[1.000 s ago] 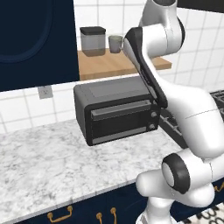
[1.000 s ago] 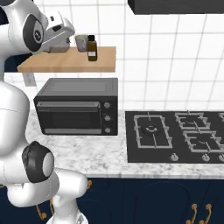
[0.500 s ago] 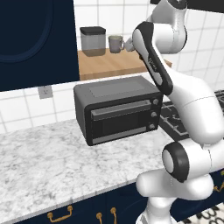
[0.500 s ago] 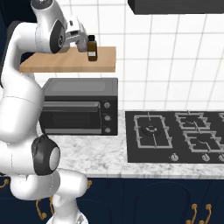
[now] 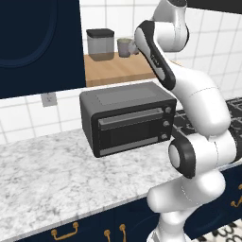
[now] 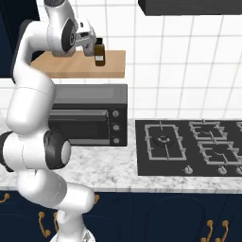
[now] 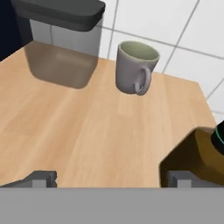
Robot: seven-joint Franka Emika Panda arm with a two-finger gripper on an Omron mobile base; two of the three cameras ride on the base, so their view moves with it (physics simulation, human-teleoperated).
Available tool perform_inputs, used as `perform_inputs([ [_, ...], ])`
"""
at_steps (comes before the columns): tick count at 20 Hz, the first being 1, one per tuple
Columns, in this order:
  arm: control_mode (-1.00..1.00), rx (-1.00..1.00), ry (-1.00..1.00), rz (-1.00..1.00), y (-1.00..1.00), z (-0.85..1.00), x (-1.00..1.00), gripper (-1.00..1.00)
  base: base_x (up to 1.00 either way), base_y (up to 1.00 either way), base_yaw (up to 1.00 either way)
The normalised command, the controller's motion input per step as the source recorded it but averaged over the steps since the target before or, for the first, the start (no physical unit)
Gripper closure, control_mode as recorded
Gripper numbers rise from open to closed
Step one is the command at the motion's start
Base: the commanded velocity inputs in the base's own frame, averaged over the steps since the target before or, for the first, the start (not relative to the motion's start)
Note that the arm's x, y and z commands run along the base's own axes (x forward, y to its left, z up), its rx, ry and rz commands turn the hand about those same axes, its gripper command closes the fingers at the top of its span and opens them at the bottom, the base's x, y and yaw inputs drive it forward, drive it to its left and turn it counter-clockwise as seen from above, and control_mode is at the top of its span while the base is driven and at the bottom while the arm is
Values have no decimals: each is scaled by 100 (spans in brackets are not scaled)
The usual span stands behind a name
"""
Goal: Gather all objects into one cabinet and sort the glasses and bowls to opposite sides.
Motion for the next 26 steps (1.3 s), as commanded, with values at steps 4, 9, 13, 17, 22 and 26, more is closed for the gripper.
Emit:
perform_inputs([
  [4,-100,0,8,3,7,-16,0,-100,0,0,0],
  [9,-100,0,1,6,4,-7,-4,-100,0,0,0],
  [13,-100,0,0,0,4,1,27,-100,0,0,0],
  [17,-100,0,0,0,3,1,46,-100,0,0,0],
  [22,-100,0,0,0,16,2,75,-100,0,0,0],
  [26,-100,0,0,0,14,0,65,-100,0,0,0],
])
